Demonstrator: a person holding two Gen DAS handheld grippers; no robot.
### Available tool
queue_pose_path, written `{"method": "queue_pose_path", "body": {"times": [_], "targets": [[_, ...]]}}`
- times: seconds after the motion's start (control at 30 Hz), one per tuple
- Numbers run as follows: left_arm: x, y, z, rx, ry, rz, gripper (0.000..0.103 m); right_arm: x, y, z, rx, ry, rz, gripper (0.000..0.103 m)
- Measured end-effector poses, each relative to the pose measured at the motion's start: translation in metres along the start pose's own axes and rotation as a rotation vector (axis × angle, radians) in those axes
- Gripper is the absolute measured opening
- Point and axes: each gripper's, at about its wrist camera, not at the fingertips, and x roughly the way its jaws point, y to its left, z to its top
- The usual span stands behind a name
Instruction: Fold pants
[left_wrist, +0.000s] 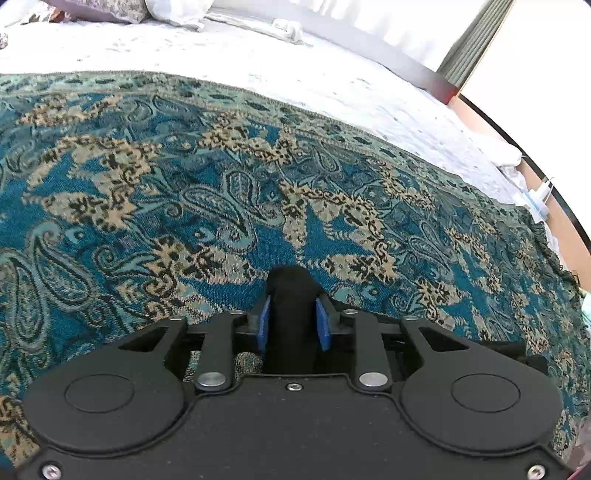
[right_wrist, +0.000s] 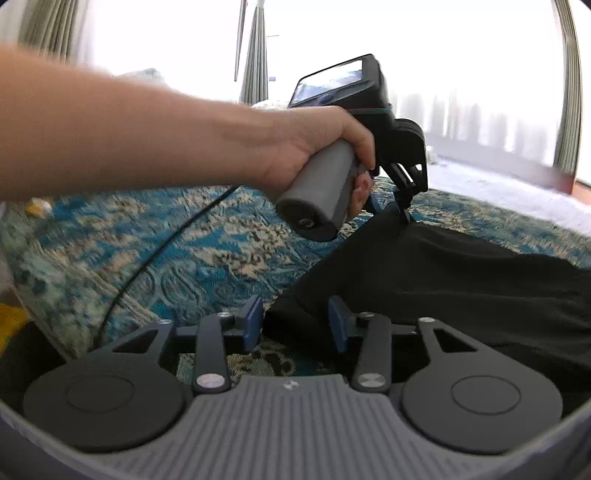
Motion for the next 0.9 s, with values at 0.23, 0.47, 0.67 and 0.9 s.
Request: {"method": "queue_pose_path", "body": {"times": [0.23, 0.47, 0.67, 0.9], "targets": [[-0.04, -0.002, -0.006, 0.063, -0.051, -0.021, 0.052, -0.047, -0.087, 0.015, 0.21, -0.092, 0.071, 0.077], [-0.071, -0.002, -0.041, 0.143, -0.036, -0.019, 0.066, -0.092, -0.216, 0.01, 0.399, -0.126, -0.236, 0.082], [-0.078, -0.011, -0.067, 0.212, -0.033, 0.021, 0.073, -0.091, -0.282, -0.011, 0.484, -0.043, -0.287, 0.087], [-0.071, -0.014, -0.075, 0.262, -0.02, 0.046, 0.079, -0.065, -0.305, -0.019, 0.482, 0.05, -0.223, 0.097]]}}
